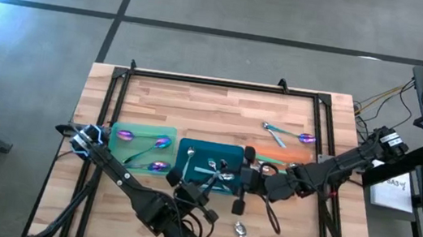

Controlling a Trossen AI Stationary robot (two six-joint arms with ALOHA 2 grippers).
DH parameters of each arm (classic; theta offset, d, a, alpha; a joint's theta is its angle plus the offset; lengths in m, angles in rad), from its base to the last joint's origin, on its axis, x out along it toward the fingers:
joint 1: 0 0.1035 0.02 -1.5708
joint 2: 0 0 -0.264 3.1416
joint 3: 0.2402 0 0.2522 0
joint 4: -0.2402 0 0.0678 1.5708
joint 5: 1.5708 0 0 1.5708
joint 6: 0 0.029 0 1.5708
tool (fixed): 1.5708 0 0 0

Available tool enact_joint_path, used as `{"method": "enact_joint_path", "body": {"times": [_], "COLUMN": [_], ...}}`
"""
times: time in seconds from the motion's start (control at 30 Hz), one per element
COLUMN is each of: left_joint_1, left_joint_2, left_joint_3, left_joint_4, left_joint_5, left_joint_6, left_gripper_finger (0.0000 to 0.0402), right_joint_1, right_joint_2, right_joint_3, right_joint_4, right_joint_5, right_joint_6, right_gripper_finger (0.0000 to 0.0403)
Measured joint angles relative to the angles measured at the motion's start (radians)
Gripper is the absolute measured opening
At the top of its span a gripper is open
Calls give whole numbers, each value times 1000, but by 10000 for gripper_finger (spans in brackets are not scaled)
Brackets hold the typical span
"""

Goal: Sort silverware by color (type)
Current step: Put the blue spoon into the blue bin

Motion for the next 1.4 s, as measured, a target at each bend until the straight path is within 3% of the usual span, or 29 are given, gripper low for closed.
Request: {"method": "enact_joint_path", "body": {"times": [0.2, 0.4, 0.5, 0.73, 0.87, 1.0, 1.17, 1.4], "left_joint_1": [4, 8, 12, 10, 8, 6, -4, -14], "left_joint_2": [0, 0, 0, 0, 0, 0, -1, -2], "left_joint_3": [0, 0, 0, 0, 22, 66, 113, 171], "left_joint_4": [4, 1, 1, 6, -16, -88, -245, -513], "left_joint_5": [9, -4, -5, 9, 105, 198, 213, 263], "left_joint_6": [0, 3, 2, 27, 89, 100, 76, -104], "left_gripper_finger": [27, 27, 29, 112, 151, 163, 156, 144], "right_joint_1": [-14, -19, -21, -47, -83, -130, -165, -170], "right_joint_2": [2, 2, 2, 0, -7, -4, 43, 161], "right_joint_3": [0, 0, 0, 0, 0, 0, -1, -8], "right_joint_4": [23, 38, 41, 23, -61, -234, -431, -423], "right_joint_5": [-4, -13, -8, 37, 113, 113, 106, 33], "right_joint_6": [-28, -54, -76, -109, -93, 28, 184, 252], "right_gripper_finger": [106, 32, 21, 17, 17, 17, 17, 17]}}
